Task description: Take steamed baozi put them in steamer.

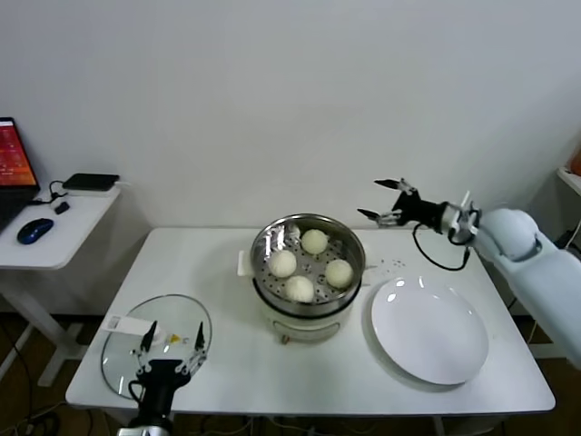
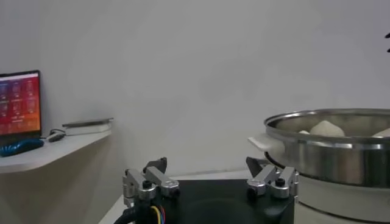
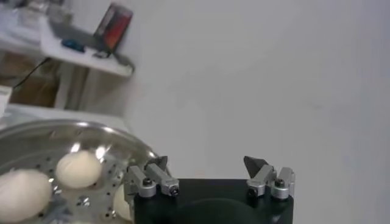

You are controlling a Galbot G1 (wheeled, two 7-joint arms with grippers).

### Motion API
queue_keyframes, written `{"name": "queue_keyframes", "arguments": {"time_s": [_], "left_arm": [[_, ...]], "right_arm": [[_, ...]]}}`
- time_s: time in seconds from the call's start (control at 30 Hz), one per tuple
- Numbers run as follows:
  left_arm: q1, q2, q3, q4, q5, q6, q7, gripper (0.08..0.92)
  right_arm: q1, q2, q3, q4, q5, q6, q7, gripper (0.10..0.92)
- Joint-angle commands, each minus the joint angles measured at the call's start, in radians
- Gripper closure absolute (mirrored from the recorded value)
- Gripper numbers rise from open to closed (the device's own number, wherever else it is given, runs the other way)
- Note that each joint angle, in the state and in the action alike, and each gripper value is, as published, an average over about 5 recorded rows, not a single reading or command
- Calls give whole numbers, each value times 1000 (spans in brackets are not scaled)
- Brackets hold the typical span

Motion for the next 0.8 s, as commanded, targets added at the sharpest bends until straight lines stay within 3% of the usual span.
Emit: {"name": "queue_keyframes", "arguments": {"time_s": [0.03, 0.47, 0.8], "left_arm": [[2, 0, 1, -3, 0, -9, -1, 177], [-12, 6, -22, 29, -15, -18, 12, 177], [-38, 14, -59, 63, -25, -34, 37, 177]], "right_arm": [[-659, 200, 641, 145, -59, 147, 152, 203], [-1017, 484, 741, 263, -94, 291, 236, 203], [-1160, 584, 747, 289, -75, 340, 251, 203]]}}
